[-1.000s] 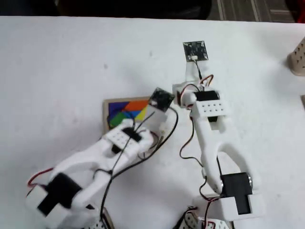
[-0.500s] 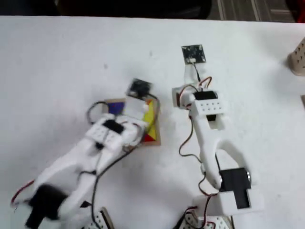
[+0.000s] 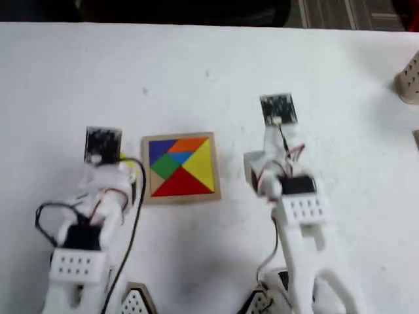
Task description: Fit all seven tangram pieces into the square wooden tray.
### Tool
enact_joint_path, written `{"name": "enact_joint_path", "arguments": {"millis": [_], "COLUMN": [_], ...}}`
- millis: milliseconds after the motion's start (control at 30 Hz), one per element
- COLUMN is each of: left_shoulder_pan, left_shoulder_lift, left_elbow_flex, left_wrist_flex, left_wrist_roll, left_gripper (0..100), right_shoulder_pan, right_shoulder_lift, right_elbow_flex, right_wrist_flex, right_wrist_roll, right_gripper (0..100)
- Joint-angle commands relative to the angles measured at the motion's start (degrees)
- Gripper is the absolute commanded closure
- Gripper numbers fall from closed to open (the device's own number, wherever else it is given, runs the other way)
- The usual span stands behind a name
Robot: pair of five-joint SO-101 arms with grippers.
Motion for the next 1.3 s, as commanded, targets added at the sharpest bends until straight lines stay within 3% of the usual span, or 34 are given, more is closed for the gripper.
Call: {"name": "enact_joint_path", "arguments": {"millis": [0, 100, 233, 333, 500, 600, 733, 800, 1267], "left_shoulder_pan": [-3.21, -4.53, -5.05, -4.7, -0.84, -0.92, -0.66, -0.75, -0.92], "left_shoulder_lift": [-12.62, -21.85, -32.48, -30.46, -30.46, -30.64, -30.64, -30.64, -30.64], "left_elbow_flex": [5.01, 7.47, 8.62, 9.67, 14.51, 13.01, 13.98, 14.33, 14.33], "left_wrist_flex": [4.22, 12.57, 25.32, 25.93, 27.43, 31.82, 34.02, 34.02, 36.75], "left_wrist_roll": [-3.69, -3.96, -3.96, -3.96, -3.78, -3.69, -3.69, -3.69, -3.96], "left_gripper": [98, 98, 97, 97, 97, 97, 98, 98, 98], "right_shoulder_pan": [0.04, -0.48, -0.75, 0.13, -2.24, -2.24, -2.33, -1.63, 10.15], "right_shoulder_lift": [-14.55, -25.45, -39.96, -49.54, -62.2, -62.73, -61.85, -61.76, -61.76], "right_elbow_flex": [7.3, 16.09, 24.79, 28.31, 39.3, 38.51, 38.86, 39.12, 39.12], "right_wrist_flex": [-0.57, -0.13, 9.89, 16.31, 24.4, 27.65, 27.21, 27.38, 31.25], "right_wrist_roll": [4.48, 9.23, 14.59, 15.12, 17.14, 20.84, 26.46, 28.4, 28.48], "right_gripper": [98.1, 98.1, 98.0, 94.3, 79.6, 81.6, 99.6, 95.7, 97.4]}}
